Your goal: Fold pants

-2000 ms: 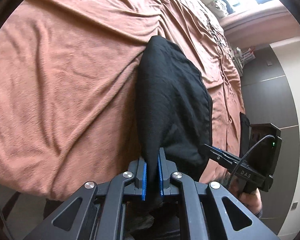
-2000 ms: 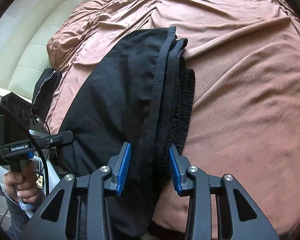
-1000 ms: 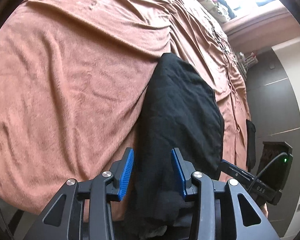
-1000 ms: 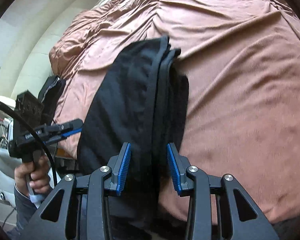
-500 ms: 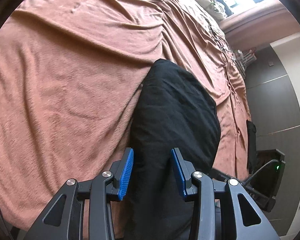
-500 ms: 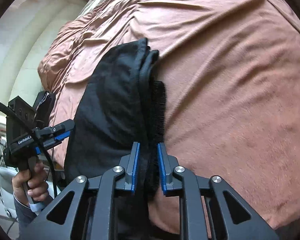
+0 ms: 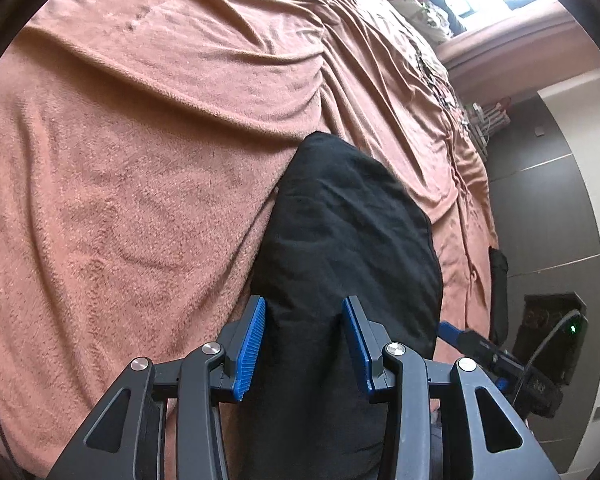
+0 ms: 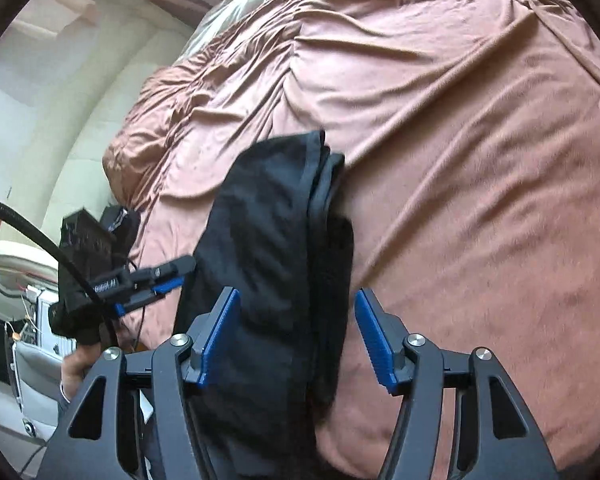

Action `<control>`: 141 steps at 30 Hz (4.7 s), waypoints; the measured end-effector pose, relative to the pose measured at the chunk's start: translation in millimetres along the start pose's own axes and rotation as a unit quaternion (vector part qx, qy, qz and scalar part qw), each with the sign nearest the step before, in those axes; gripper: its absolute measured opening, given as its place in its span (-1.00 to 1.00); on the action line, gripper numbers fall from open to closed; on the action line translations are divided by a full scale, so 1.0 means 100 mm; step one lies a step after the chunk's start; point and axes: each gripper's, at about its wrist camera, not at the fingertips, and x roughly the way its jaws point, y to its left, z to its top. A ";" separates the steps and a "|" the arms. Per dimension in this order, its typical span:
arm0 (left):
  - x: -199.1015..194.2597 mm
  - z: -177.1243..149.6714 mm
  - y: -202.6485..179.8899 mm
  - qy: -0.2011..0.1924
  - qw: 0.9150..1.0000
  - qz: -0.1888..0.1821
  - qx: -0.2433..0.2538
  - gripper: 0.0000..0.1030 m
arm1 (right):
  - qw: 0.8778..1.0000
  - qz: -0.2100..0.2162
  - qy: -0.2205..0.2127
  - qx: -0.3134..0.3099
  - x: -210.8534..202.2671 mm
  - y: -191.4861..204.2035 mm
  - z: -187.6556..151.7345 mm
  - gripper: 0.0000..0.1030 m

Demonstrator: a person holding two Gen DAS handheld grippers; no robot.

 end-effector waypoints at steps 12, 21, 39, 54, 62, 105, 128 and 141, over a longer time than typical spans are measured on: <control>0.09 0.15 0.03 -0.001 1.000 -0.010 -0.004 -0.15 | 1.000 0.001 0.026 0.002 0.41 -0.22 0.25 0.13; 0.20 0.19 0.03 0.002 1.000 -0.017 -0.003 -0.15 | 0.999 0.021 0.039 -0.002 0.55 -0.31 0.35 0.13; 0.20 0.21 0.05 0.003 1.000 -0.027 0.001 -0.16 | 0.999 0.027 0.029 -0.020 0.55 -0.30 0.28 -0.09; 0.34 0.29 0.09 0.011 0.999 -0.049 -0.003 -0.16 | 0.996 0.065 0.057 -0.024 0.78 -0.25 0.35 0.11; 0.32 0.30 0.02 -0.001 0.999 -0.052 0.009 -0.49 | 0.997 0.065 0.037 -0.030 0.67 -0.24 0.32 -0.49; -1.78 -0.49 -0.64 -0.200 0.969 -0.088 0.117 -0.84 | 0.958 -0.011 -0.151 -0.245 -1.01 1.55 -1.05 -0.60; -3.32 -1.18 -0.54 -0.288 0.949 -0.043 0.122 -0.87 | 0.933 0.039 -0.162 -0.319 -1.41 2.27 -1.51 -0.60; -3.87 -1.21 0.13 -0.329 0.938 -0.039 0.099 -0.88 | 0.917 0.048 -0.152 -0.365 -0.95 2.64 -1.47 -0.60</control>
